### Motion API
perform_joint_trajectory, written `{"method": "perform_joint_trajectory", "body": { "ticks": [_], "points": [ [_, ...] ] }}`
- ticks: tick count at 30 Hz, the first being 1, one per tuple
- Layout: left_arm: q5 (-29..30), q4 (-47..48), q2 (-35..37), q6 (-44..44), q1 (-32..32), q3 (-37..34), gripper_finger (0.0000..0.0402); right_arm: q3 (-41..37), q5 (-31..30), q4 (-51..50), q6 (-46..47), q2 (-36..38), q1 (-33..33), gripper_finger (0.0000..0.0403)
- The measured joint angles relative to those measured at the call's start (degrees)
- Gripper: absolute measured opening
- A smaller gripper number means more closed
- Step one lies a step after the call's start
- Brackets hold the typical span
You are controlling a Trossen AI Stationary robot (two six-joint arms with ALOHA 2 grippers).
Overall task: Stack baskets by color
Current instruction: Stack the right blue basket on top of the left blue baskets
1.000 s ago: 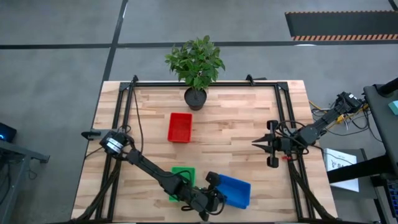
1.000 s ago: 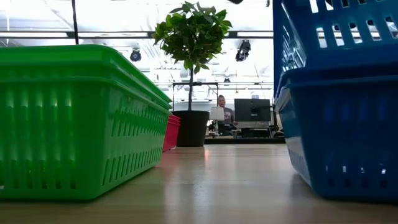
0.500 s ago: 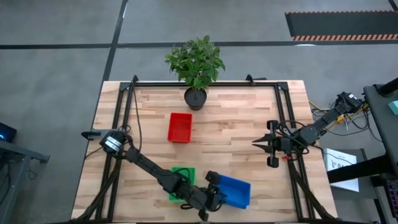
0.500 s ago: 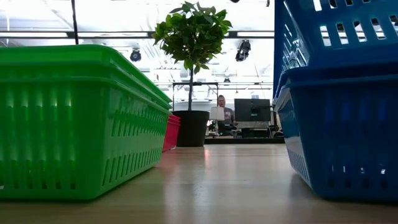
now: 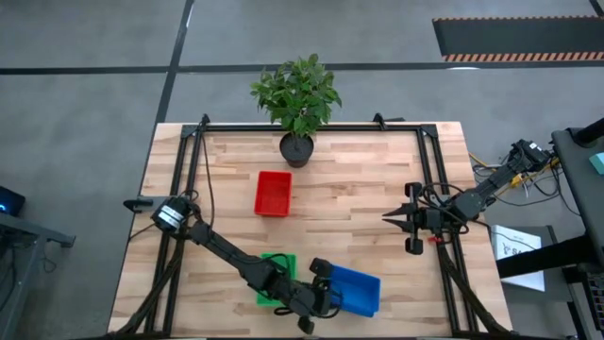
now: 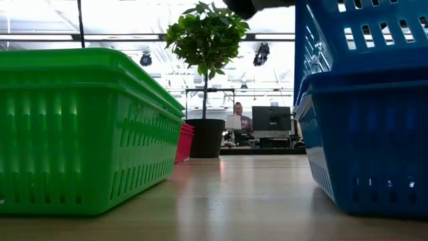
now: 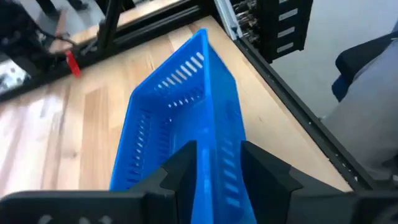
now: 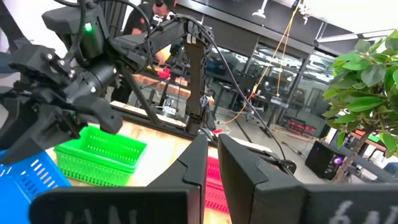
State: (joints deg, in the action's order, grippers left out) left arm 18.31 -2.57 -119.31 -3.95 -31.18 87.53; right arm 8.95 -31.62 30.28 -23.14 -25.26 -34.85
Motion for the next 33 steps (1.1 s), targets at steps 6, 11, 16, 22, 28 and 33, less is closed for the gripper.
{"method": "perform_joint_trajectory", "body": {
  "ticks": [6, 11, 16, 22, 28, 33],
  "points": [
    [-2.96, 1.77, 0.00, 1.88, 0.98, -0.02, 0.0107, 0.00, -0.01, 0.00, -0.19, 0.00, 0.01, 0.0031],
    [-3.78, 1.82, -0.02, -1.23, 1.11, -0.02, 0.0079, 0.00, -0.02, 0.00, -0.35, 0.00, 0.02, 0.0031],
    [-3.57, 1.49, -0.02, -3.99, 1.11, 0.00, 0.0012, 0.00, -0.02, 0.00, -0.37, 0.00, 0.00, 0.0031],
    [-1.28, -0.09, -0.02, -8.44, 0.75, 0.17, 0.0003, 0.00, -0.02, -0.04, -0.20, 0.00, 0.01, 0.0031],
    [-0.97, 0.64, -0.01, -5.50, 0.72, 0.03, 0.0001, 0.00, -0.02, -0.06, 0.21, 0.00, 0.02, 0.0031],
    [-1.36, 0.53, -0.52, -5.41, 0.72, -0.02, 0.0001, 0.00, -0.02, -0.06, 0.20, 0.00, 0.01, 0.0031]
  ]
}}
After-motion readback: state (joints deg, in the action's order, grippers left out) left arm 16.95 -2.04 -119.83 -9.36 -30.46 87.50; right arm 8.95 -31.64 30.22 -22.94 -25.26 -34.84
